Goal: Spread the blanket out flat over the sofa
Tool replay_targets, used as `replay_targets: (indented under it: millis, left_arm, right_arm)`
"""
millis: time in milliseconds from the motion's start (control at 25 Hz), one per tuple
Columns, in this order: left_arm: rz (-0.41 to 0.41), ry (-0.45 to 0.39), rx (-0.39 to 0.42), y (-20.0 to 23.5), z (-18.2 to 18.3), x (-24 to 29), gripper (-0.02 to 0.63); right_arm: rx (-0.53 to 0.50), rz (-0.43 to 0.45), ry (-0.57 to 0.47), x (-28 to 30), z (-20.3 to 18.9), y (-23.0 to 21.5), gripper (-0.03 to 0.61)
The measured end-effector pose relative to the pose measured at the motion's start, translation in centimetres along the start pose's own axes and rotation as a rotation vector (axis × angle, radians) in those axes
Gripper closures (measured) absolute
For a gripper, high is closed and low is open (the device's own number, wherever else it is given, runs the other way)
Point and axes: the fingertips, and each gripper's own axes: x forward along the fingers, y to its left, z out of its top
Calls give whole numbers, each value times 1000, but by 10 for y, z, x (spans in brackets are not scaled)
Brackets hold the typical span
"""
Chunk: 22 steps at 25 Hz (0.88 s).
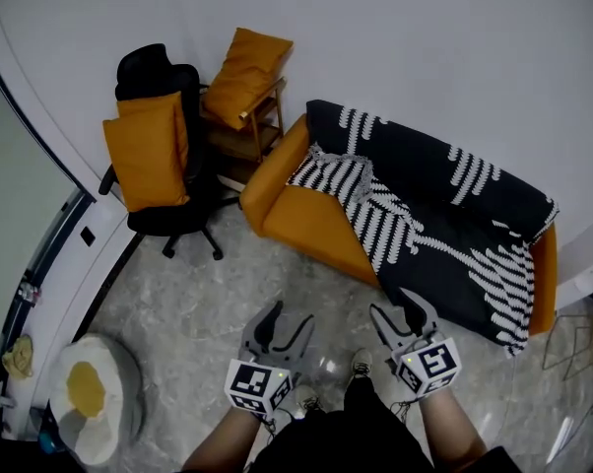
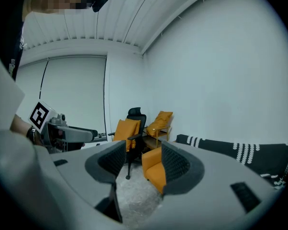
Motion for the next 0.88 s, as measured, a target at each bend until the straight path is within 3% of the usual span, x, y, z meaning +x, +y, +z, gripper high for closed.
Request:
replay_targets:
  millis: [640,880]
  left_arm:
    - [81,5,-1,-31,27,131,370]
    - [80,8,-1,-43,30,162,370]
  right_arm:
    - [54,111,-14,45,11,-130,343]
    - [67,112,-23,48,10,-162,344]
